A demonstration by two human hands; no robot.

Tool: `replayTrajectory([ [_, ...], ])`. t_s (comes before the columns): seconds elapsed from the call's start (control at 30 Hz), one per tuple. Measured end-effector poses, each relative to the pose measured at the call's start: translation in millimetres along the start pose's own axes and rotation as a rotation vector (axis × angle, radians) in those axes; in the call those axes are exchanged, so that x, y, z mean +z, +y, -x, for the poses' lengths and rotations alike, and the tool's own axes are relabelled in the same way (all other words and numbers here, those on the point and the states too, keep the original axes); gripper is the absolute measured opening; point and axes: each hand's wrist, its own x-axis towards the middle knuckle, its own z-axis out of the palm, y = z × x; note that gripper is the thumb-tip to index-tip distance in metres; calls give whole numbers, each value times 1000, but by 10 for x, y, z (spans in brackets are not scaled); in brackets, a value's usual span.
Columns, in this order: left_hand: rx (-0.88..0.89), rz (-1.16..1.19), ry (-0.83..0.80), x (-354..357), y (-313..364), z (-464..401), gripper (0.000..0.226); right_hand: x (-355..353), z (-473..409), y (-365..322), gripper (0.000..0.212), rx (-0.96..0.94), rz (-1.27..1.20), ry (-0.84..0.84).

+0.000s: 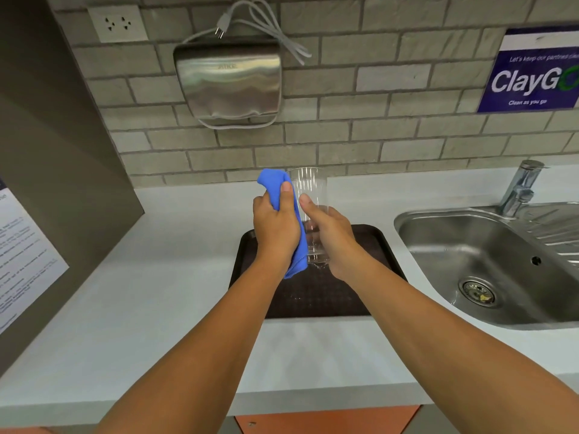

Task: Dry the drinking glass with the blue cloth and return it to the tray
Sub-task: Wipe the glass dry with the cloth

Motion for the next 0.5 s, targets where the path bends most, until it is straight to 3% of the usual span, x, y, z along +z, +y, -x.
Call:
replayTrajectory([
  [0.27, 229, -99, -40, -11, 76, 85, 26, 28, 14, 44, 56, -83, -107, 52],
  [0.33, 137, -64, -38, -42, 101, -4, 29, 3, 21, 21, 54, -38, -159, -2],
  [0.43, -158, -8, -87, -121, 146, -148, 41, -32, 49, 1, 60, 16, -310, -139],
  [0.5, -295, -31, -138, -160, 170, -172, 42, -51, 60, -1, 52, 27, -373, -223],
])
